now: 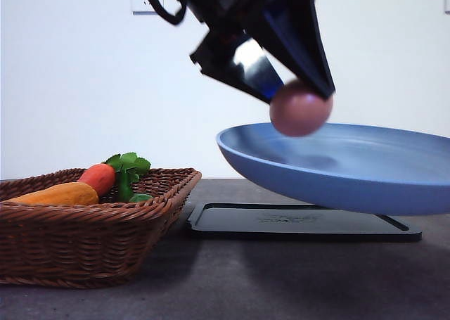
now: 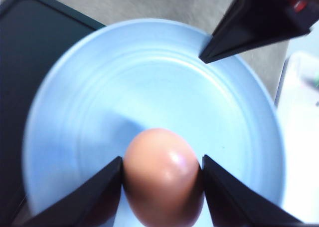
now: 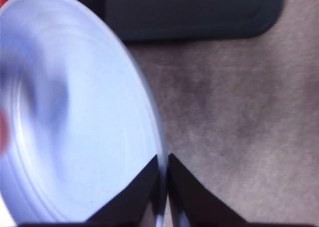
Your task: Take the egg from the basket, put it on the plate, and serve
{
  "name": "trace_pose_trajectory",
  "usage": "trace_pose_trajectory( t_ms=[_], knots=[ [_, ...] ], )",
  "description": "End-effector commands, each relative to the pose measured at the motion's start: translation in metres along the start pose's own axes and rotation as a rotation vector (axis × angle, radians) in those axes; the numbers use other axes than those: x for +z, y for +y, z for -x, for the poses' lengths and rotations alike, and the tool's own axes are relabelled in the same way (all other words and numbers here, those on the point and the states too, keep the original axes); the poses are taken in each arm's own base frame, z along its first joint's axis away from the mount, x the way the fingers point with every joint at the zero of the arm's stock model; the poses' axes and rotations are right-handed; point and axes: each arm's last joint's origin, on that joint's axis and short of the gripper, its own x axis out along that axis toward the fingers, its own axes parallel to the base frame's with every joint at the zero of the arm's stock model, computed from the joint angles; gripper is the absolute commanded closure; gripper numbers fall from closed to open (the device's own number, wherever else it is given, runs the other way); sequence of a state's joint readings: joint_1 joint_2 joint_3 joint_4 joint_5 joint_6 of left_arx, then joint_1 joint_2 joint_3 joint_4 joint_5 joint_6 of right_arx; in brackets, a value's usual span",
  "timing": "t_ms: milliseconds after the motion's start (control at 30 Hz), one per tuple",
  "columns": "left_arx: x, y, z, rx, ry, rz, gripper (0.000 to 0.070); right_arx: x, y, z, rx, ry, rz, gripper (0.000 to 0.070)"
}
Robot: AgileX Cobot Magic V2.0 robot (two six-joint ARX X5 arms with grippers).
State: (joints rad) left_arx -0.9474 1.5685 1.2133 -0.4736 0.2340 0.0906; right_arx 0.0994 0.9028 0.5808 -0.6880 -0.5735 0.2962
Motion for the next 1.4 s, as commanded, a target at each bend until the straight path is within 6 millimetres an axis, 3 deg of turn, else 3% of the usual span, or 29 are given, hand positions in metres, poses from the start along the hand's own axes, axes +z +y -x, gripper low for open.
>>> trace_pose_trajectory(
  t_ms=[0, 267, 500, 667, 800, 1000, 1200, 1367],
  knots=[
    [0.002, -0.001, -0.009, -0.004, 0.006, -0.035, 0.0501, 0.001, 0.001, 0.000, 0.012, 0.007, -0.008, 0.0700],
    [-0.002, 0.002, -0.023, -0.008, 0.040, -0.023, 0.0484, -0.001, 0.001, 0.000, 0.010, 0.026, -0.017, 0.0700],
    [-0.001, 0.002, -0.022, -0.007, 0.041, 0.051, 0.0281, -0.002, 0.002, 0.000, 0.043, 0.042, -0.023, 0.0700],
    [0.004, 0.003, -0.008, -0.007, 0.011, 0.108, 0.0269, -0.002, 0.000, -0.003, 0.045, 0.064, -0.036, 0.0700],
    [0.009, 0.003, 0.023, 0.007, -0.052, 0.115, 0.0273, 0.002, -0.004, -0.009, 0.029, 0.108, -0.048, 0.0700],
    [0.009, 0.004, 0.088, 0.057, -0.161, 0.128, 0.0273, 0.018, -0.010, -0.026, 0.013, 0.162, -0.055, 0.0700],
    [-0.003, 0.002, 0.159, 0.135, -0.308, 0.141, 0.0274, 0.052, -0.017, -0.047, 0.007, 0.146, -0.051, 0.0700],
    [-0.018, -0.004, 0.208, 0.222, -0.430, 0.147, 0.0273, 0.093, -0.023, -0.067, -0.031, 0.150, -0.046, 0.0700]
  ],
)
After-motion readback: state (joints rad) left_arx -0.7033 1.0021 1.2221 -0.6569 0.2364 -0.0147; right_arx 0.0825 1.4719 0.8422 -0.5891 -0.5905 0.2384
